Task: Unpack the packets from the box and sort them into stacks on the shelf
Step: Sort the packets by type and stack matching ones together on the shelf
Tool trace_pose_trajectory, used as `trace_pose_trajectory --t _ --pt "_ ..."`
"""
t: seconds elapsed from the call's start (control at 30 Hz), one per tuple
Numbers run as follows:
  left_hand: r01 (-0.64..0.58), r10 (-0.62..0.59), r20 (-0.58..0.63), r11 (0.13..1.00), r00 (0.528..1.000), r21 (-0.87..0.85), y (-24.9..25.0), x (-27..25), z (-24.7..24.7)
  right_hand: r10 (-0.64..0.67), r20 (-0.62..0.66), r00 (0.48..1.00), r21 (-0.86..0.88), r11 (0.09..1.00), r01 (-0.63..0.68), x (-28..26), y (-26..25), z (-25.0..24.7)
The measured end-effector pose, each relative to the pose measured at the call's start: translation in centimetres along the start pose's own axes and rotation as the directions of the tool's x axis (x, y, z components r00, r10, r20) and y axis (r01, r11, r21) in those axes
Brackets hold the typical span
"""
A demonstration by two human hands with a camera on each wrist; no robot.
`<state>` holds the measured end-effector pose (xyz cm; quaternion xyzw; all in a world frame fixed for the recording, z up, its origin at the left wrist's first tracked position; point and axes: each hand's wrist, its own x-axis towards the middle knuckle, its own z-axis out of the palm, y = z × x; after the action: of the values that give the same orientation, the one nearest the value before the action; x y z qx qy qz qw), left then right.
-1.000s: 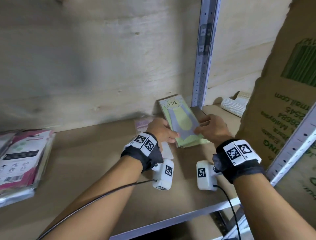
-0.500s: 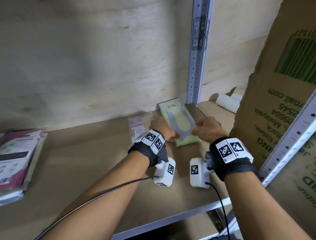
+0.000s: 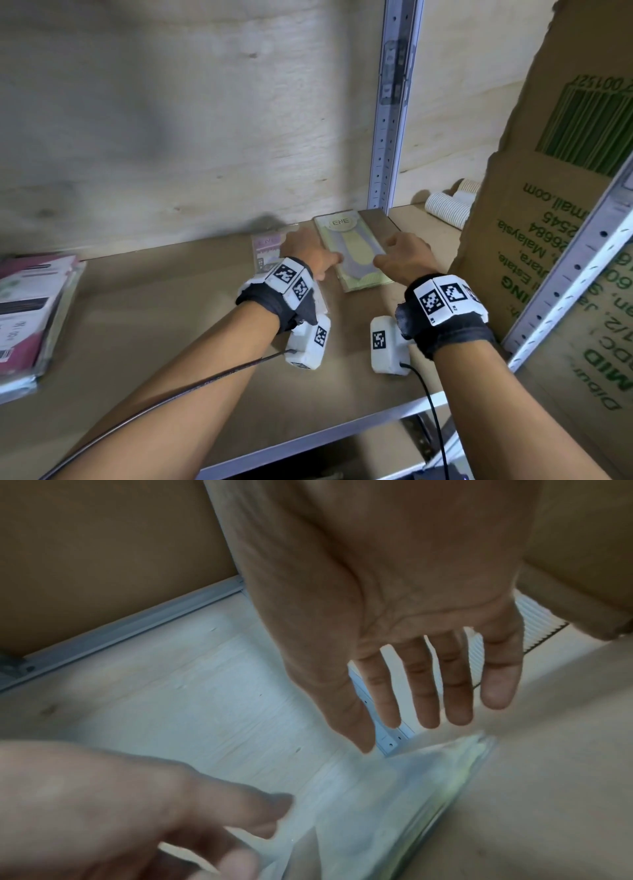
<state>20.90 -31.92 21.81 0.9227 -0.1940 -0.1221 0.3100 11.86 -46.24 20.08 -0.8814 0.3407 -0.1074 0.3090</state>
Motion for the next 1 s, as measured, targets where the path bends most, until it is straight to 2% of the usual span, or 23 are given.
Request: trace_pose_trajectory --t 0.1,0.23,0.37,0.5,0.63,0.73,0.93,1.0 --pt "-0.013 0.000 -0.090 0.989 0.996 -0.146 -2.7 -0.3 -3.2 -0.065 -0.028 0.997 0.102 0.993 0.068 -0.5 -1.3 -0.1" --pt "-0.008 -0.034 -0.214 0.981 0.976 -0.192 -8.8 -2.2 -8.4 -0.220 0.014 0.975 0.285 0.936 0.207 -3.0 -4.5 1.5" --pt "0.057 -0.173 -0.270 0.919 0.947 -0.389 -15.9 -5.5 -13.4 -0.347 0.139 0.928 0.386 0.882 0.272 -6.9 -8.3 4.8" --pt "0.069 -0.261 -0.349 0.876 0.900 -0.477 -22.4 -9.8 -18.0 -0.444 0.182 0.877 0.447 0.832 0.329 -10.3 -12.6 7.9" --pt "0.080 -0.257 -0.405 0.911 0.877 -0.405 -26.9 -14.0 -22.0 -0.505 0.295 0.812 0.497 0.806 0.321 -12.9 -18.0 12.4" --pt "0.086 -0.295 -0.426 0.892 0.855 -0.444 -29.8 -16.2 -24.8 -0.514 0.404 0.757 0.521 0.809 0.272 -14.9 -23.0 16.6" --pt "0.128 -0.357 -0.470 0.884 0.807 -0.450 -34.0 -18.7 -27.3 -0.454 0.470 0.757 0.481 0.851 0.211 -17.1 -31.4 24.5" --pt "0.131 -0.360 -0.479 0.885 0.800 -0.447 -34.6 -19.1 -27.5 -0.492 0.500 0.713 0.437 0.854 0.283 -17.3 -32.6 26.4"
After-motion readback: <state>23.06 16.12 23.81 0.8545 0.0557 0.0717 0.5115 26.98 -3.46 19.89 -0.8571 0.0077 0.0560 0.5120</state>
